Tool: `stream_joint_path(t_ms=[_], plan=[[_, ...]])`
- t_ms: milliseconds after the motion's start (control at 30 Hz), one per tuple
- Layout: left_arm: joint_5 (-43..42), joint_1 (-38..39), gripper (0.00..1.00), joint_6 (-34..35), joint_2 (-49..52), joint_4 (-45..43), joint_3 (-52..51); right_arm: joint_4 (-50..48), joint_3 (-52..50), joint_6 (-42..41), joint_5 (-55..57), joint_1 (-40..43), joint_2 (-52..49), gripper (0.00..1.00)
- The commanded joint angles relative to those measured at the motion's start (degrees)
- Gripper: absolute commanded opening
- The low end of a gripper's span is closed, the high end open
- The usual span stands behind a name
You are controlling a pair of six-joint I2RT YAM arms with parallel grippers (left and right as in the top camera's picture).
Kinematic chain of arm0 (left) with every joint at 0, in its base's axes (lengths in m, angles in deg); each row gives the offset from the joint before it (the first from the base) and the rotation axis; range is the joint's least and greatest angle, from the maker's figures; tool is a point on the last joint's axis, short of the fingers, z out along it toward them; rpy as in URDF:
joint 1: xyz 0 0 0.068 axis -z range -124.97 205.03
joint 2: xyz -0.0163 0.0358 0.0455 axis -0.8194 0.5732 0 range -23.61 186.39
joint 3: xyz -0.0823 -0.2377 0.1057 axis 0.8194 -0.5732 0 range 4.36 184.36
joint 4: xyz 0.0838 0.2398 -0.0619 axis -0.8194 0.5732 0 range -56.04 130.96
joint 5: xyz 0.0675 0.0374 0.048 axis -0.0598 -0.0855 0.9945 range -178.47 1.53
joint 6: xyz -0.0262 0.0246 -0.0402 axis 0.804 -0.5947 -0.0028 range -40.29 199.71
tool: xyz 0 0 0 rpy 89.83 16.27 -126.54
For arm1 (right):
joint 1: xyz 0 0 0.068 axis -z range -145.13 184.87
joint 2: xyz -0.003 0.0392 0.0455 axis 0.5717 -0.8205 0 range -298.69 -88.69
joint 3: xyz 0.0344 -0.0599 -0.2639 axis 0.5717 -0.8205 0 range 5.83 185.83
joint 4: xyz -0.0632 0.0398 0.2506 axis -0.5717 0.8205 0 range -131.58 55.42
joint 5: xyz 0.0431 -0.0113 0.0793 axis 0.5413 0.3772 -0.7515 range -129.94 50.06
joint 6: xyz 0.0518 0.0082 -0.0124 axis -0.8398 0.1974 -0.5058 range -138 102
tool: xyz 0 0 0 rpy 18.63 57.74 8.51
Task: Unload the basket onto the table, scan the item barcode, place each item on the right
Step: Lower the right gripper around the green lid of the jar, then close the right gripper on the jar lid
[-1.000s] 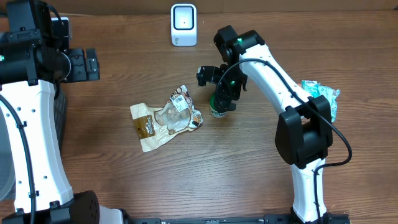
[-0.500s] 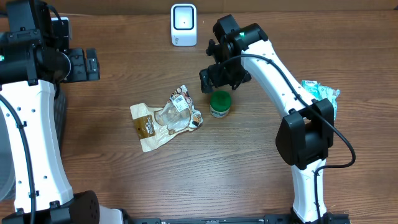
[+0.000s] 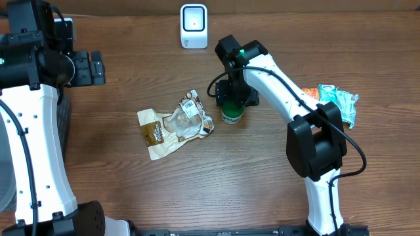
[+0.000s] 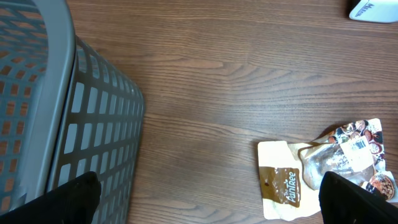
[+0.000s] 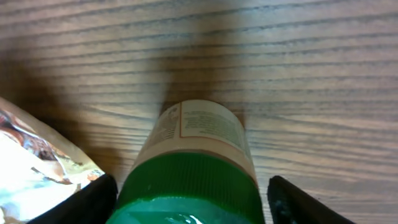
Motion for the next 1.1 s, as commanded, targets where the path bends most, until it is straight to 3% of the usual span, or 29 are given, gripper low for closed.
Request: stream_joint_path(t_ms=[0, 167, 233, 400, 467, 567, 767, 1067], plan=[[0.1, -0.4, 1.00, -0.9, -0.4, -0.2, 0.4, -0.1, -0.2, -0.7, 1.0, 0.2, 2.0, 0.68], [0.1, -0.4, 1.00, -0.9, -0.4, -0.2, 0.4, 0.0, -0.2, -0.4, 1.4, 0.3, 2.0, 0.54], [0.1, -0.4, 1.00, -0.9, -0.4, -0.2, 0.4, -0.2, 0.2, 1.3, 1.4, 0.3, 2.0, 0.54], [0.1, -0.4, 1.00, -0.9, -0.4, -0.2, 0.4, 0.6, 4.0, 17.0, 1.4, 0.3, 2.1, 0.55], [0.1, -0.4, 1.00, -0.9, -0.4, -0.2, 0.4, 0.9, 4.7, 30.1, 0.6, 0.2, 2.1, 0.57], [0.1, -0.4, 1.00, -0.9, -0.4, -0.2, 0.4, 1.6, 4.7, 42.2, 0.6, -0.1, 2.1, 0.58], [0.1, -0.4, 1.00, -0.9, -0.4, -0.2, 0.4, 1.0, 4.7, 56.5, -0.1, -0.1, 2.1, 0.59], [0.1, -0.4, 1.00, -0.9, -0.4, -0.2, 0.4, 0.5, 3.5, 57.4, -2.7, 0.0, 2.1, 0.63]])
